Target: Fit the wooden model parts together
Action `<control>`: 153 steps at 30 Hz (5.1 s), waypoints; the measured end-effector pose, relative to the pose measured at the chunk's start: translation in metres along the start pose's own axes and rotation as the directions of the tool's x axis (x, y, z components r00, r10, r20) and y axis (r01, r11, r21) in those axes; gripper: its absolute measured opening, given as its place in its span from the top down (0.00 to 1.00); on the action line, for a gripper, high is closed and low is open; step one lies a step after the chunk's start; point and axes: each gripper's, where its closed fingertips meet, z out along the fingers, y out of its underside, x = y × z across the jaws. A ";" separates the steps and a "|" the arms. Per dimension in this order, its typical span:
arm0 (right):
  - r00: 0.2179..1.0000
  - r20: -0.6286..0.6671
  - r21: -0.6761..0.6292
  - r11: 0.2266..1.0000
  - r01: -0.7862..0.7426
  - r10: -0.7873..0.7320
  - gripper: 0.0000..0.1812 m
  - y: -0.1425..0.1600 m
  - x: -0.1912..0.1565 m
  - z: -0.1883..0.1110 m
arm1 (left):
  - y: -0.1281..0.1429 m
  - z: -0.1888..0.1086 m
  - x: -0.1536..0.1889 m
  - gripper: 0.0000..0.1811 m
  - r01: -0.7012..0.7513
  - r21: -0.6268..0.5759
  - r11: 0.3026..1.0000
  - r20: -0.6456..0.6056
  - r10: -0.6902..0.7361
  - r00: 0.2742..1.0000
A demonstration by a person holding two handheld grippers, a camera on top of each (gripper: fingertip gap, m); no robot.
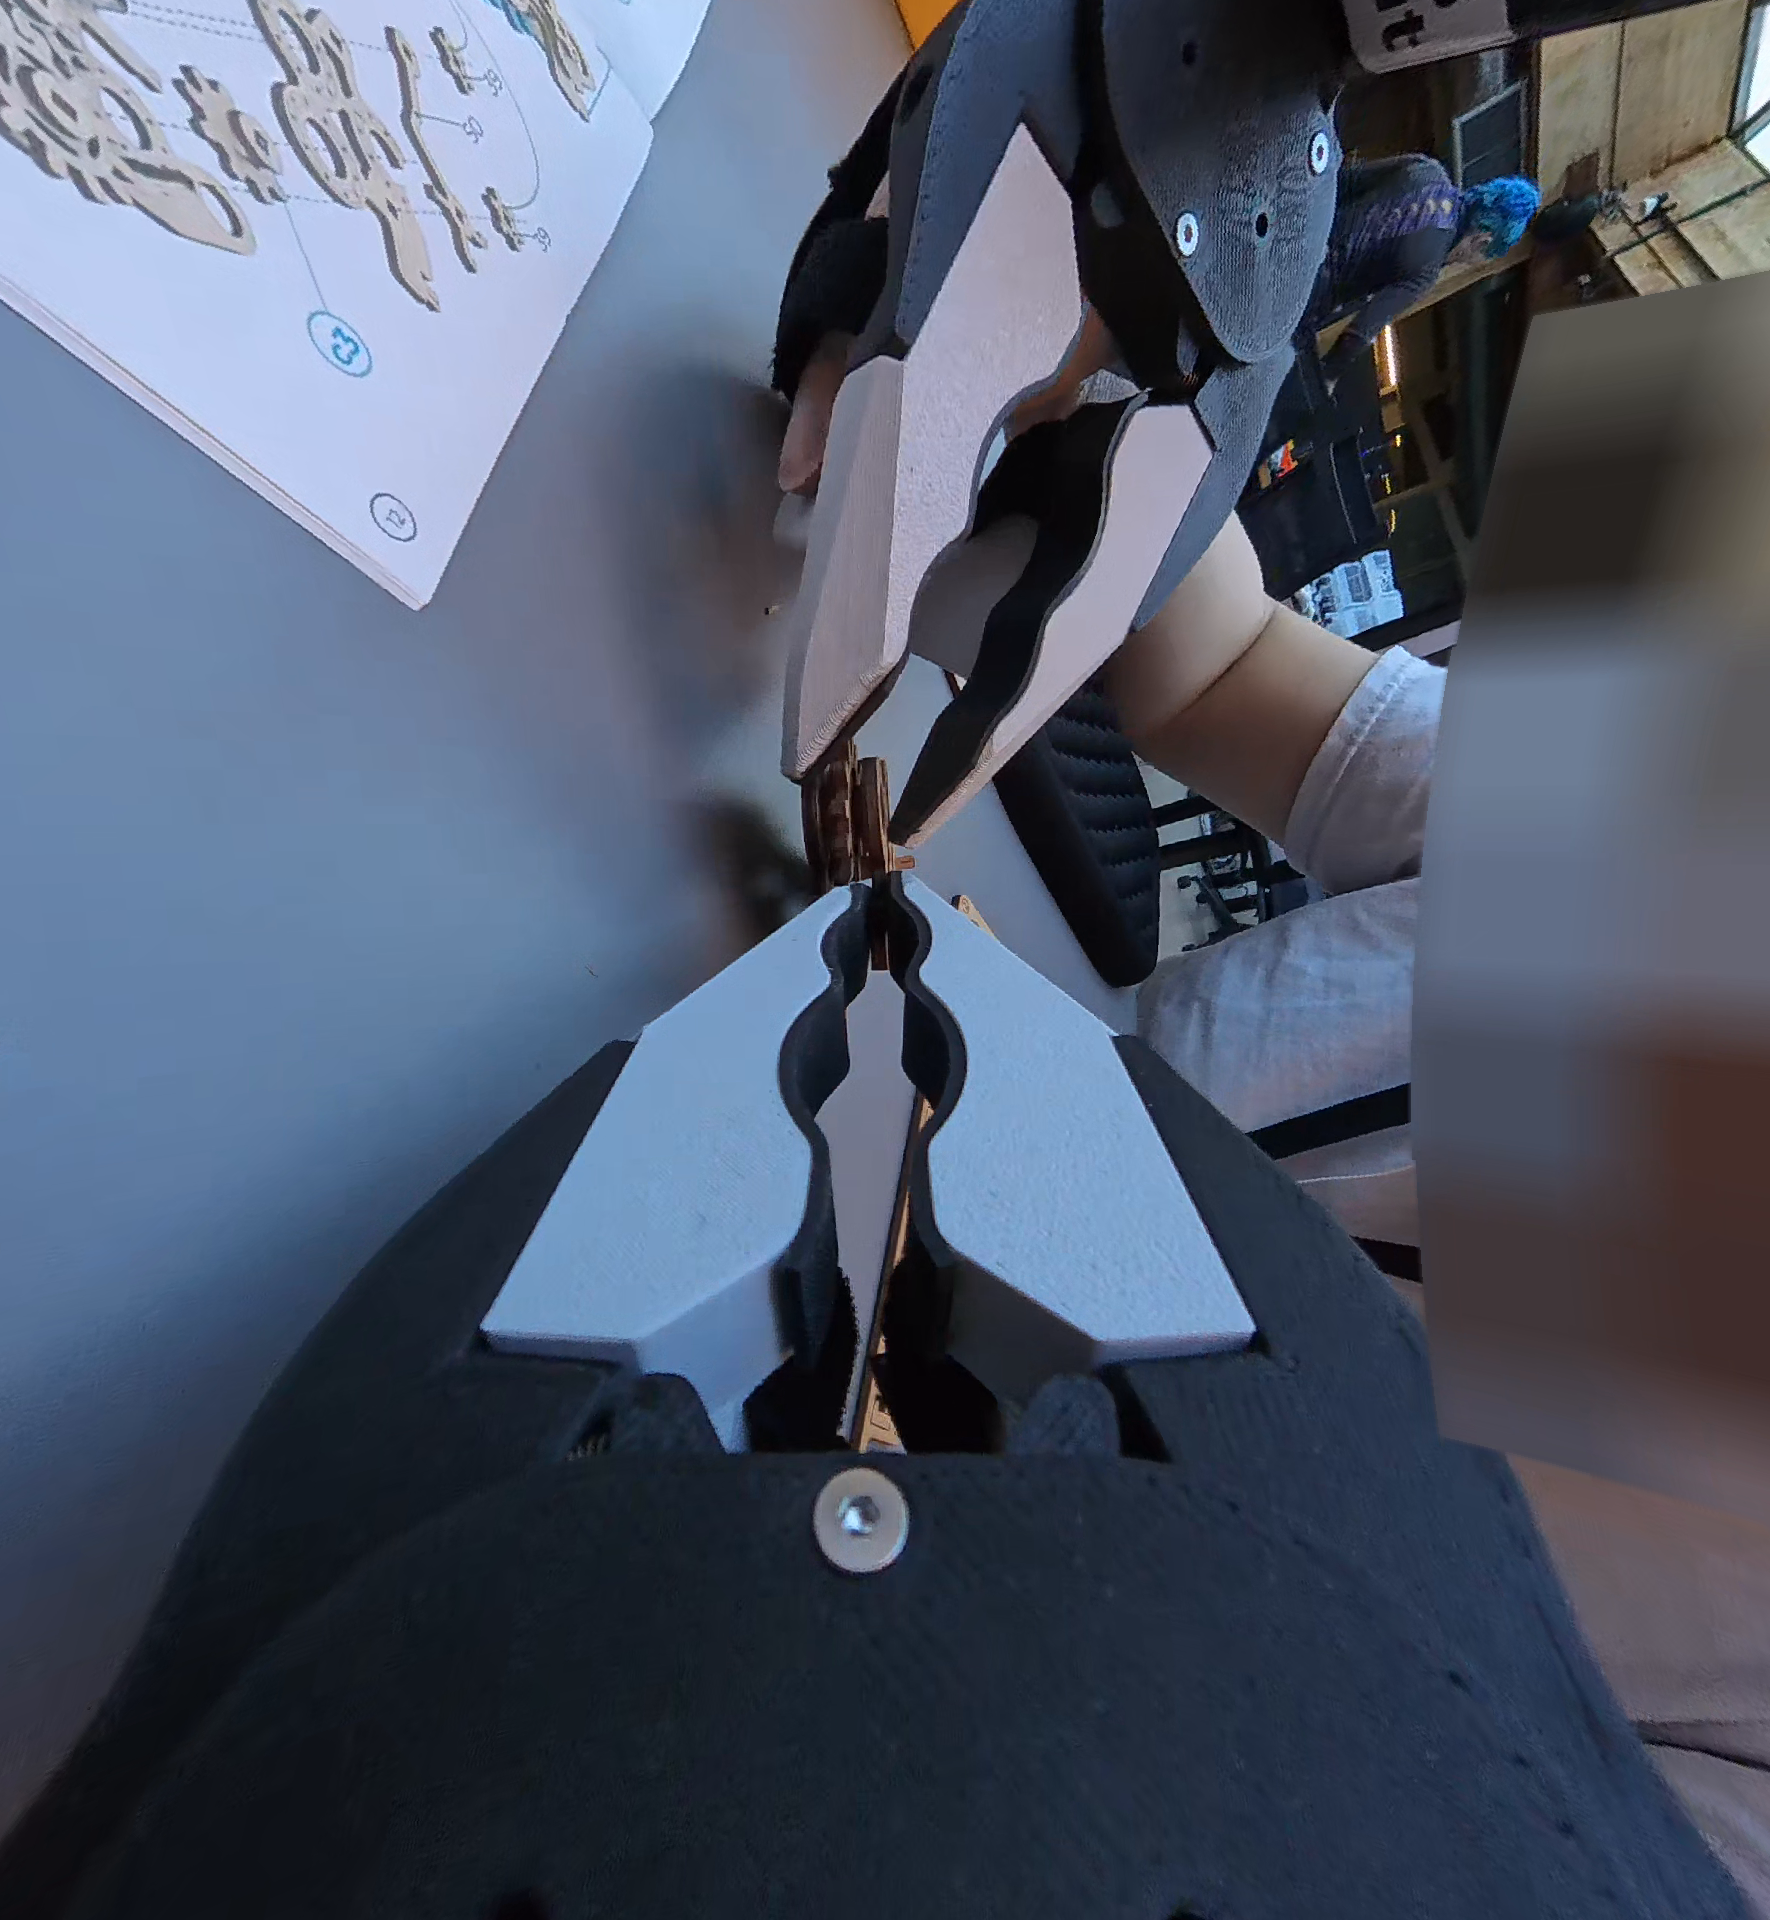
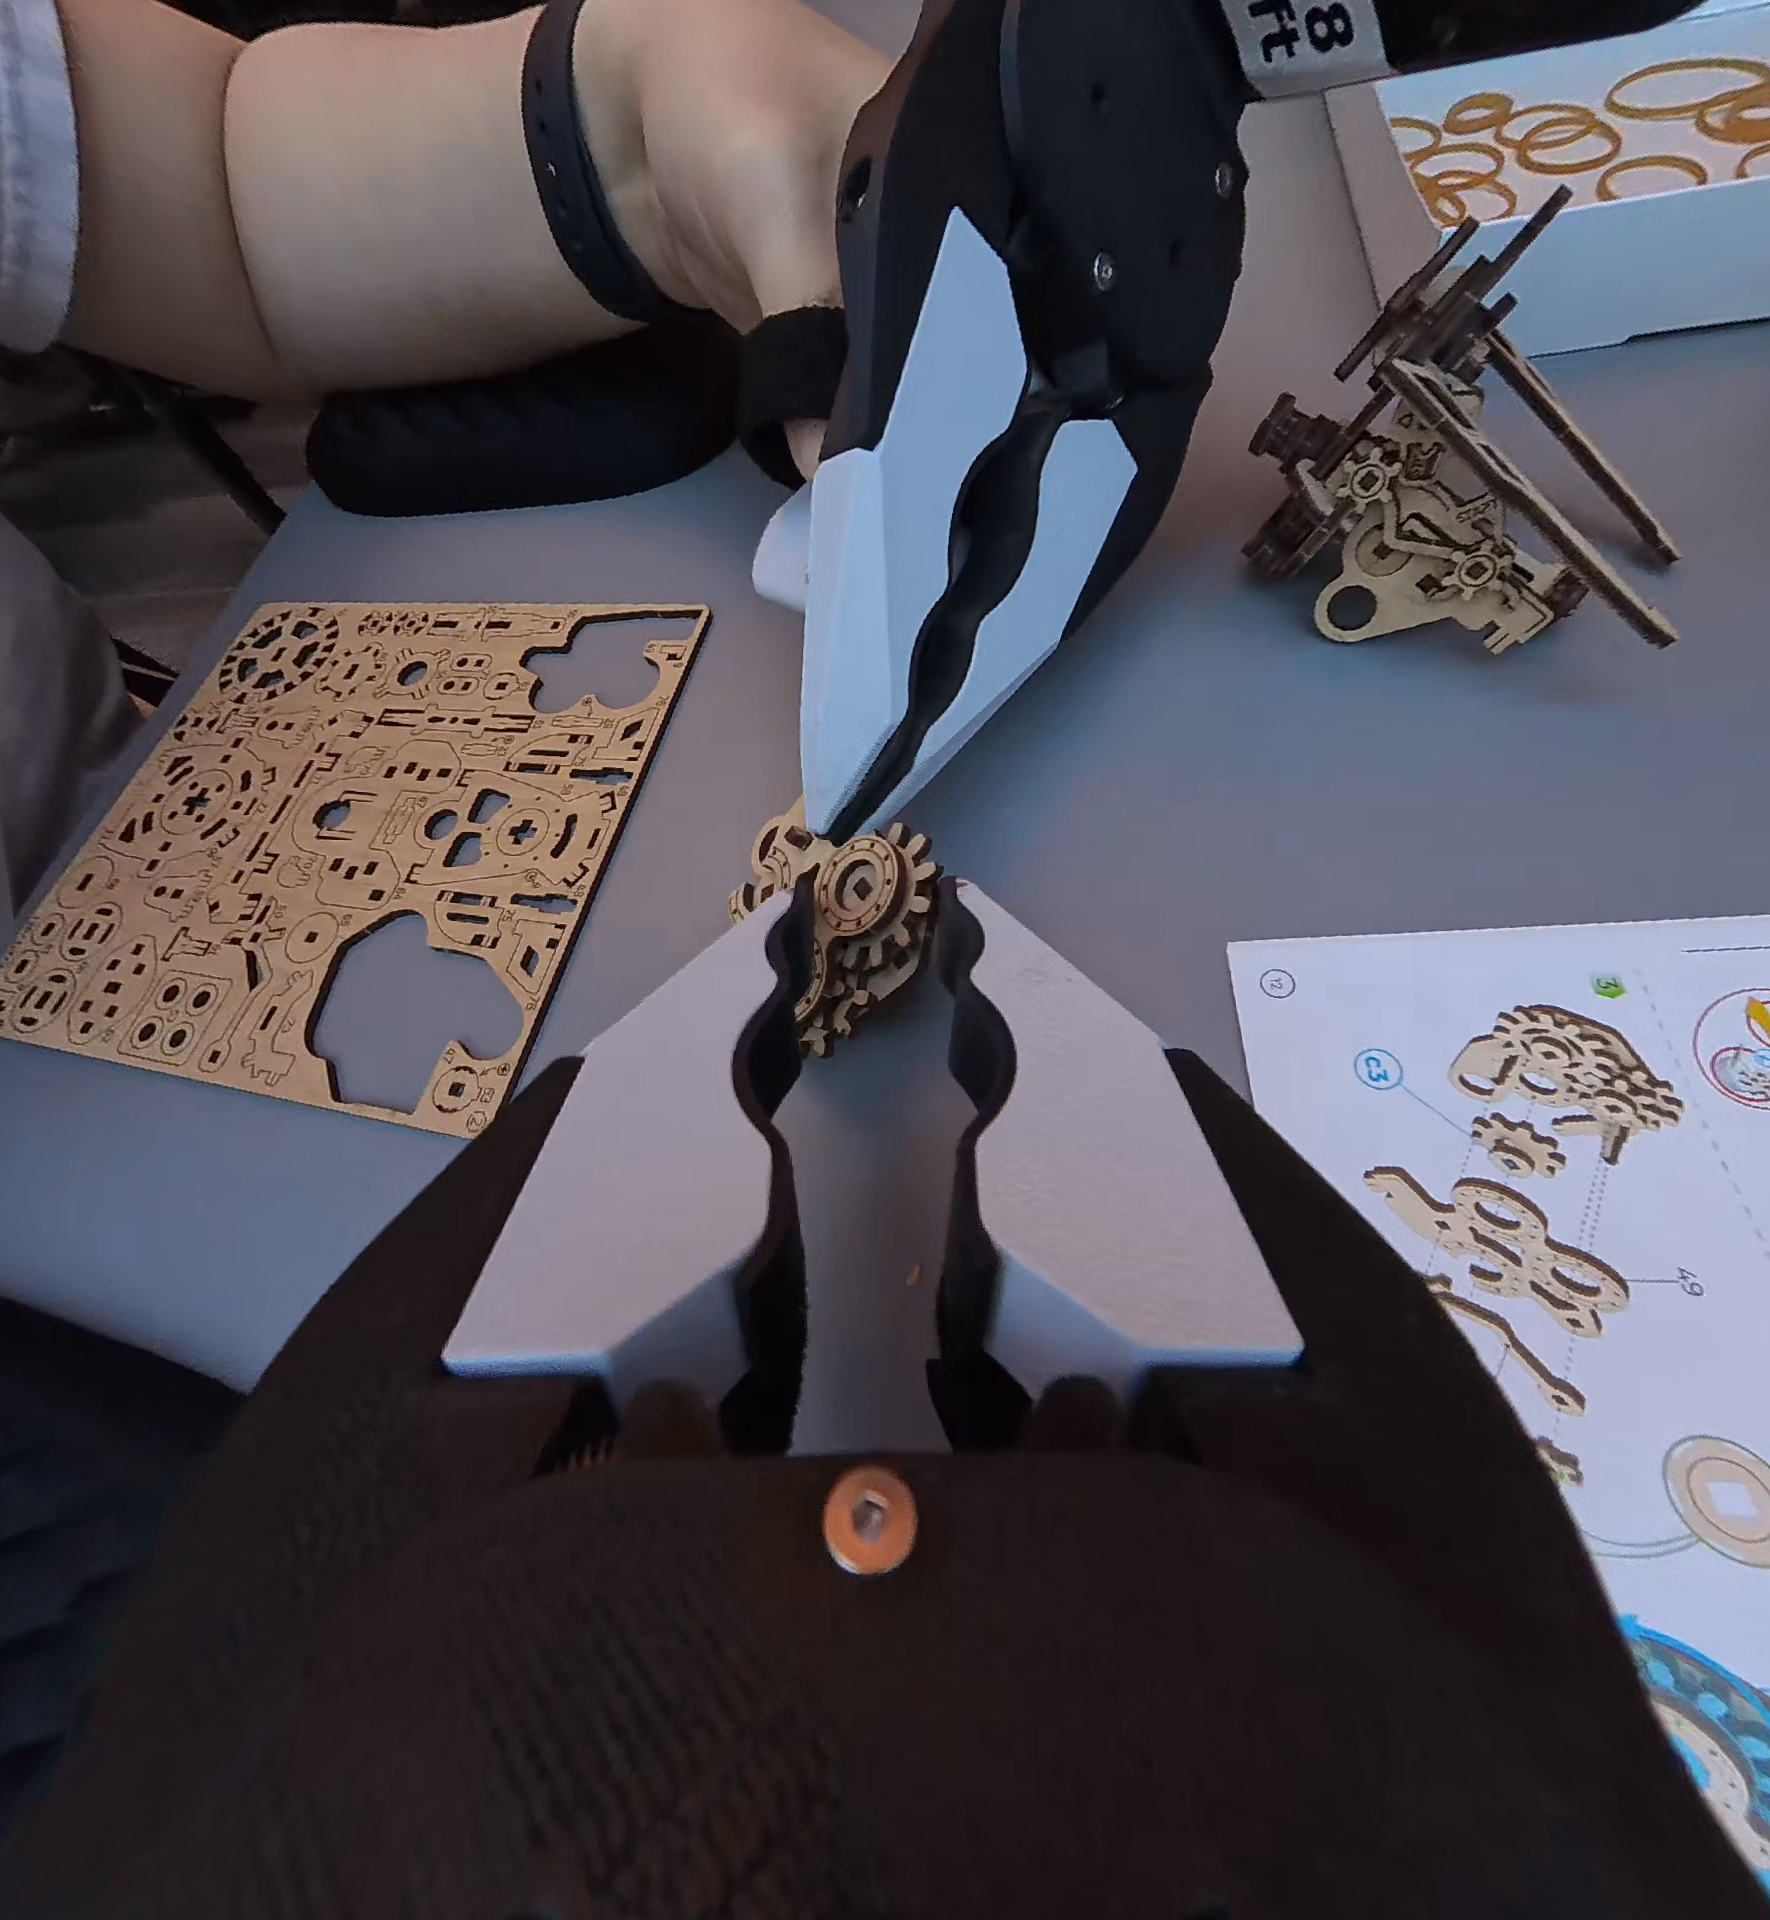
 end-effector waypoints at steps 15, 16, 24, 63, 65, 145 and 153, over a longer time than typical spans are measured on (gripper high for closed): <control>0.981 0.092 0.046 0.983 -0.175 0.171 0.88 -0.003 -0.001 -0.003 | 0.001 0.002 0.000 1.00 -0.136 -0.039 0.990 0.074 0.138 0.988; 0.974 0.109 0.045 0.978 -0.203 0.197 0.88 -0.004 -0.002 -0.004 | 0.001 0.003 0.002 0.99 -0.156 -0.046 0.987 0.084 0.159 0.984; 0.970 0.113 0.021 0.976 -0.218 0.214 0.86 -0.008 -0.004 -0.010 | 0.003 0.006 0.010 1.00 -0.286 -0.112 0.952 0.169 0.302 0.938; 0.886 0.230 0.114 0.893 -0.435 0.403 0.94 -0.026 0.004 -0.014 | -0.036 -0.018 0.019 0.68 -0.406 0.104 0.908 0.293 0.363 0.885; 0.879 0.221 0.181 0.868 -0.463 0.423 0.94 -0.037 0.010 -0.018 | -0.038 -0.019 0.014 0.64 -0.363 0.131 0.922 0.284 0.316 0.905; 0.920 0.183 0.842 0.428 -0.328 0.346 0.95 -0.140 0.003 -0.078 | -0.092 -0.084 0.115 0.75 -0.395 0.769 0.503 0.141 0.469 0.872; 0.914 0.203 0.809 0.466 -0.358 0.351 0.94 -0.135 0.004 -0.068 | -0.093 -0.090 0.103 0.78 -0.411 0.740 0.533 0.163 0.450 0.878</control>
